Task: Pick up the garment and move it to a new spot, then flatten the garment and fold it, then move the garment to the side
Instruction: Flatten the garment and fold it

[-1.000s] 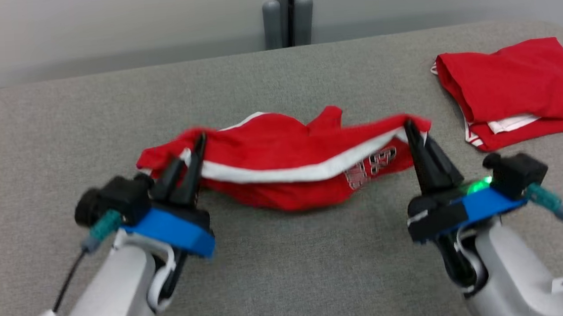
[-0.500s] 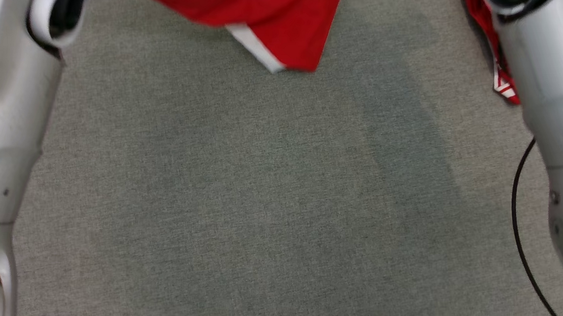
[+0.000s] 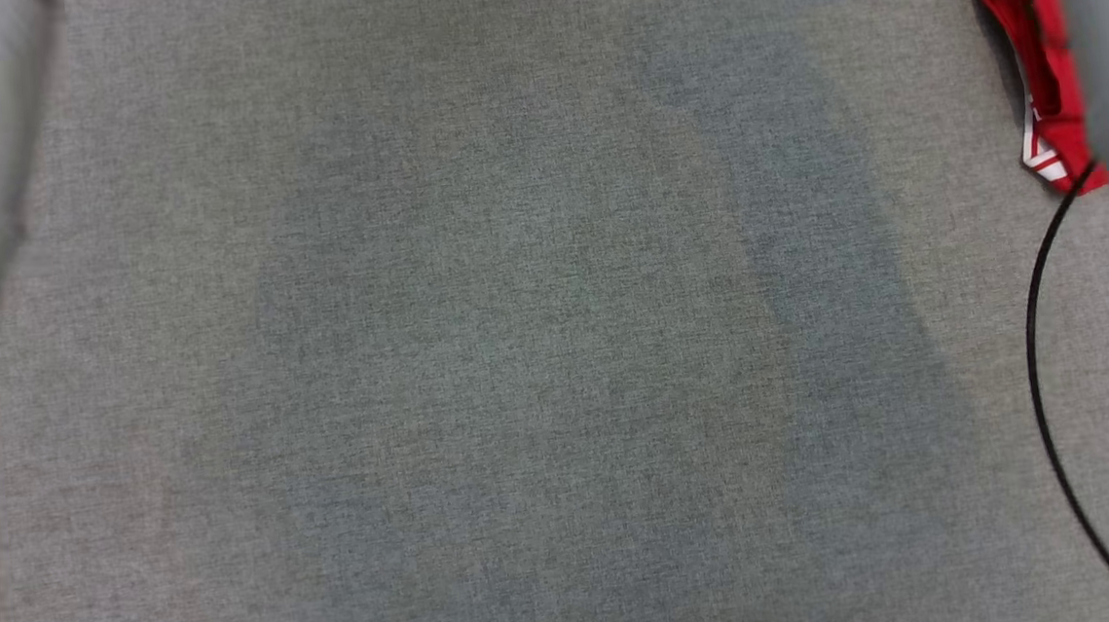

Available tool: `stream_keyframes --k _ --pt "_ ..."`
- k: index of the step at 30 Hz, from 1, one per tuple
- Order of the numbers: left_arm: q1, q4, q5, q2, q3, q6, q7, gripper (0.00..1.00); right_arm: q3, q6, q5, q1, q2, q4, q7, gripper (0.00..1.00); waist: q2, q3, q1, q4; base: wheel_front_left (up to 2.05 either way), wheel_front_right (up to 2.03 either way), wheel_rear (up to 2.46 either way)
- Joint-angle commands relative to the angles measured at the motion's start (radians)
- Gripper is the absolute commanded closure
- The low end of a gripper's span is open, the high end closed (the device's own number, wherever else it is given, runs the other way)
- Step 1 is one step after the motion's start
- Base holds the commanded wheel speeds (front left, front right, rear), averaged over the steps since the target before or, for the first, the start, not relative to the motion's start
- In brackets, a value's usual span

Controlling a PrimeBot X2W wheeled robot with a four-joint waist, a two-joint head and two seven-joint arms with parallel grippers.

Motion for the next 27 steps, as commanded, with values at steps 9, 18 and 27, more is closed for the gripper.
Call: stream_keyframes --k 9,18,27 --pt "0.498 -0.153 0.054 0.006 0.116 -0.002 -0.002 1.0 0.053 0.001 0.019 0.4 -0.029 -0.112 -0.006 1.0 -0.0003 -0.029 0.0 0.006 0.0 0.0 0.0" --pt "0.92 -0.292 0.17 -0.067 0.204 -0.002 -0.002 1.0 0.061 0.001 0.009 0.812 -0.081 -0.338 -0.006 1.0 -0.0003 -0.119 0.0 0.025 0.0 0.0 0.0" --pt "1.212 -0.33 0.254 -0.109 0.233 -0.002 -0.002 1.0 0.068 0.001 0.019 1.158 -0.108 -0.471 -0.006 1.0 -0.0003 -0.226 0.0 0.025 0.0 0.0 0.0"
